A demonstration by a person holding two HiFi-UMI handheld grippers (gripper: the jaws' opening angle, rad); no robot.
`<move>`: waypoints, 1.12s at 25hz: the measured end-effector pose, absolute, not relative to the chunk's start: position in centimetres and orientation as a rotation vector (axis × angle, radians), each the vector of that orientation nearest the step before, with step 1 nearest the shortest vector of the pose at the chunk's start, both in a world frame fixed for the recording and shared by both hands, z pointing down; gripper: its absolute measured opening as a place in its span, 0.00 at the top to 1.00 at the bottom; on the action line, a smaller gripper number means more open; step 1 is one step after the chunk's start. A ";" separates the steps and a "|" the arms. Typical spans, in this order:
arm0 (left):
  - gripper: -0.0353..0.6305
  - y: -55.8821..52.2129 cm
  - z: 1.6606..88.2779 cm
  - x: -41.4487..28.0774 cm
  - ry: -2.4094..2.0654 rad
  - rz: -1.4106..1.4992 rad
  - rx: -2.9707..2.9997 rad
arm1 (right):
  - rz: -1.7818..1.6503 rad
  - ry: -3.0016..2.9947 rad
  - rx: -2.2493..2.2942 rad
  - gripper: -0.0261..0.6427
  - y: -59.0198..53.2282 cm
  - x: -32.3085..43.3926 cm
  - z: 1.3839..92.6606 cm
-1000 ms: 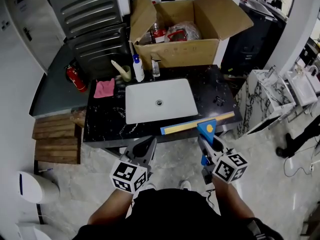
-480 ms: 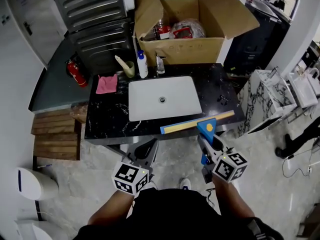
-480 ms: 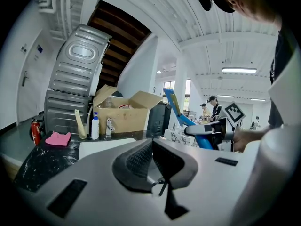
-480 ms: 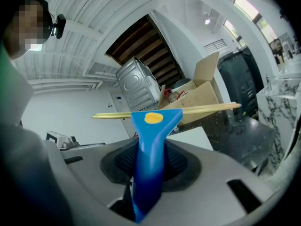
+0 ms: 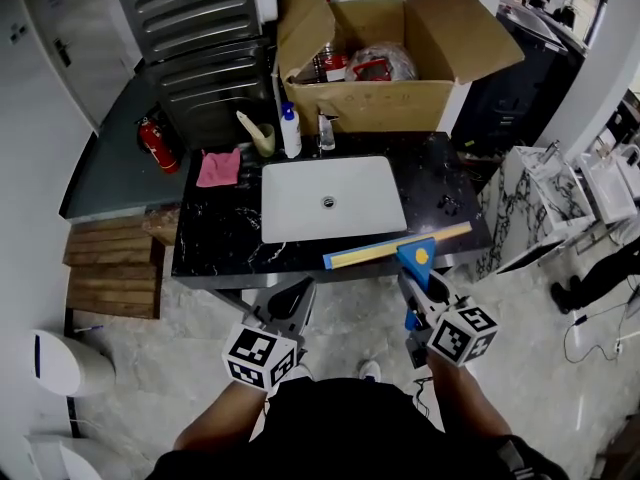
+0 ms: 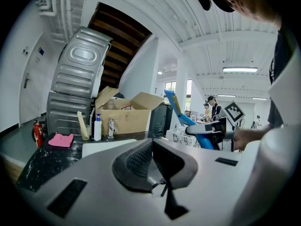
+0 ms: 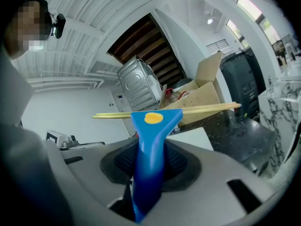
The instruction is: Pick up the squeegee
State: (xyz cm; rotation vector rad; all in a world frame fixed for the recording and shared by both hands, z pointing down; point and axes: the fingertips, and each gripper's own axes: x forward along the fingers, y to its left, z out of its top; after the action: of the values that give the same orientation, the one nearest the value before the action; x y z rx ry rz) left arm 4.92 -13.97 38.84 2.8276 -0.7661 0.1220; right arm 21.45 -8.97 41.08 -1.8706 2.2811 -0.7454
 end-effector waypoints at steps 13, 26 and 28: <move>0.92 -14.2 38.7 4.5 -0.782 0.124 2.831 | -0.773 2.290 -1.840 0.79 -8.7 20.8 41.6; 0.92 -14.6 38.5 4.8 -0.795 0.109 2.825 | -0.780 2.258 -1.852 0.79 -8.4 21.5 41.7; 0.92 -14.5 38.4 4.8 -0.796 0.108 2.826 | -0.779 2.255 -1.853 0.79 -8.3 21.5 41.6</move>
State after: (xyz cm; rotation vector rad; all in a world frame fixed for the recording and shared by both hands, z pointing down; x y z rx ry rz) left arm 4.82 -14.55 38.44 2.8259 -0.7958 0.1081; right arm 21.50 -8.33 41.62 -1.8534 2.2552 -0.7790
